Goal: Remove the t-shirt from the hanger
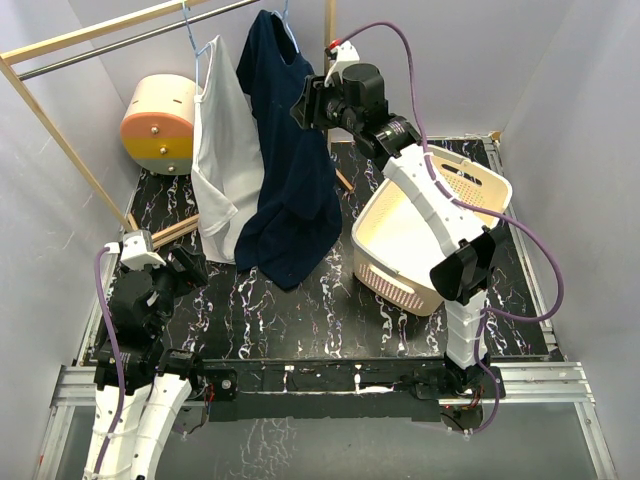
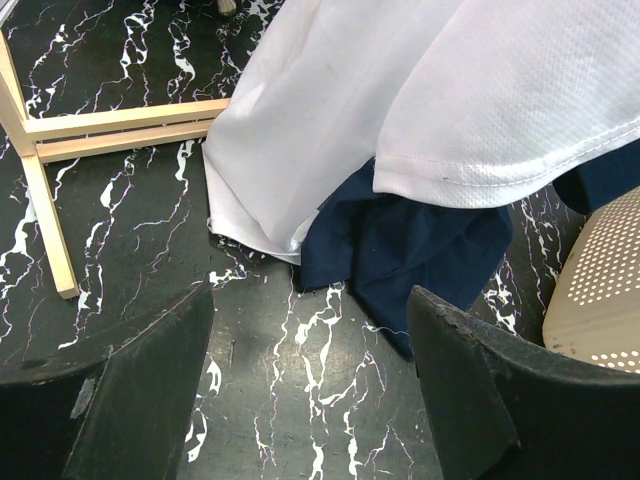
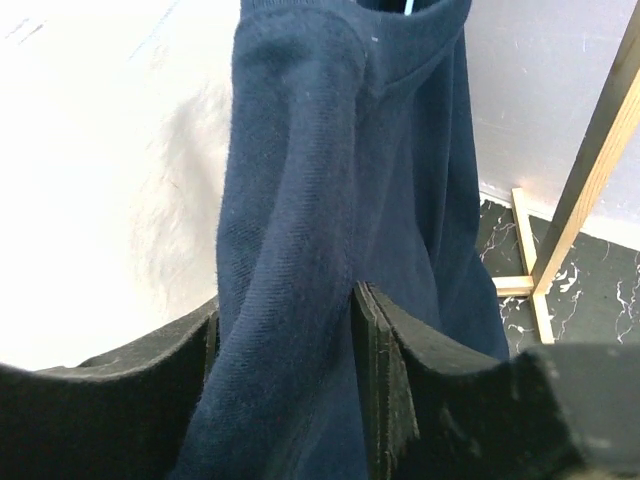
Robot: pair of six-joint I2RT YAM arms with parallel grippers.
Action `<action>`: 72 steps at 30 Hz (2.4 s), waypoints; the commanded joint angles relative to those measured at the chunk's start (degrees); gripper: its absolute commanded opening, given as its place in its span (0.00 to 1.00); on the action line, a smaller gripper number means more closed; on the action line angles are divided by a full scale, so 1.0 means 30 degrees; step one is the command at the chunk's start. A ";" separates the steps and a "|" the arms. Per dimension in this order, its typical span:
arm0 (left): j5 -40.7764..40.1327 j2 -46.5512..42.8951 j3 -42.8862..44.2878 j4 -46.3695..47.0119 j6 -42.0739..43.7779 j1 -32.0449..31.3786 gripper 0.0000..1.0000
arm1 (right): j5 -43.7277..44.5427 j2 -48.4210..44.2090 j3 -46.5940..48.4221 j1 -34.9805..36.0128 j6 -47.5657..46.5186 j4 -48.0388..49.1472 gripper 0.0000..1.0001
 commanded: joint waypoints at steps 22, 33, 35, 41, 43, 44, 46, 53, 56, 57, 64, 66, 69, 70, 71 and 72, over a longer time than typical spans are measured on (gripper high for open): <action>-0.0041 0.0278 -0.0055 0.0013 0.0009 -0.0072 0.76 | 0.1276 -0.0128 0.2903 -0.0028 -0.1420 0.1598 0.08; 0.0007 0.0234 -0.0033 0.0029 0.0009 -0.0058 0.76 | 0.1001 -0.2769 -0.0473 -0.0028 -0.1336 0.5760 0.08; 0.0034 0.0220 -0.0054 0.0039 0.0009 -0.0047 0.76 | 0.1233 -0.3275 -0.1031 -0.0029 -0.1225 0.6507 0.08; 0.0047 0.0176 -0.0045 0.0048 0.0038 -0.0072 0.75 | 0.1604 -0.4369 -0.2035 -0.0032 -0.1091 0.8271 0.08; 0.0073 0.0150 -0.0069 0.0039 0.0038 -0.0075 0.75 | 0.1699 -0.4594 -0.2192 -0.0029 -0.0993 0.8731 0.08; 0.0089 0.0132 -0.0082 0.0053 0.0038 -0.0081 0.75 | 0.1726 -0.4633 -0.2265 -0.0032 -0.0947 0.8944 0.08; 0.0078 0.0068 -0.0079 0.0058 0.0038 -0.0085 0.75 | 0.1735 -0.4669 -0.2156 -0.0028 -0.0878 0.9134 0.08; 0.0082 -0.0139 -0.0076 0.0067 0.0038 -0.0078 0.75 | 0.1547 -0.5560 -0.2097 -0.0028 -0.0754 0.9349 0.08; 0.0091 -0.0097 -0.0083 0.0082 0.0060 -0.0064 0.75 | 0.1392 -0.5513 -0.1444 -0.0043 -0.0775 0.8495 0.08; 0.0117 -0.0049 -0.0087 0.0095 0.0066 -0.0079 0.75 | 0.1255 -0.5260 -0.0904 -0.0030 -0.0901 0.7852 0.08; 0.0163 0.0000 -0.0091 0.0143 0.0097 -0.0070 0.75 | 0.0870 -0.2140 0.2996 -0.0028 -0.1919 0.1986 0.41; 0.0164 0.0026 -0.0093 0.0144 0.0097 -0.0062 0.75 | 0.1012 -0.1808 0.3195 -0.0028 -0.2103 0.1202 0.53; 0.0194 0.0109 -0.0115 0.0137 0.0097 -0.0078 0.75 | 0.0889 -0.1493 0.3085 -0.0029 -0.2327 0.0774 0.57; 0.0196 0.0138 -0.0128 0.0139 0.0097 -0.0067 0.75 | 0.0991 -0.1356 0.3159 -0.0047 -0.2366 0.0658 0.57; 0.0200 0.0145 -0.0115 0.0128 0.0097 -0.0083 0.75 | 0.1047 -0.1145 0.3308 -0.0031 -0.2404 0.0497 0.57; 0.0226 0.0146 -0.0124 0.0127 0.0097 -0.0086 0.75 | 0.1120 -0.0939 0.3477 -0.0029 -0.2485 0.0396 0.57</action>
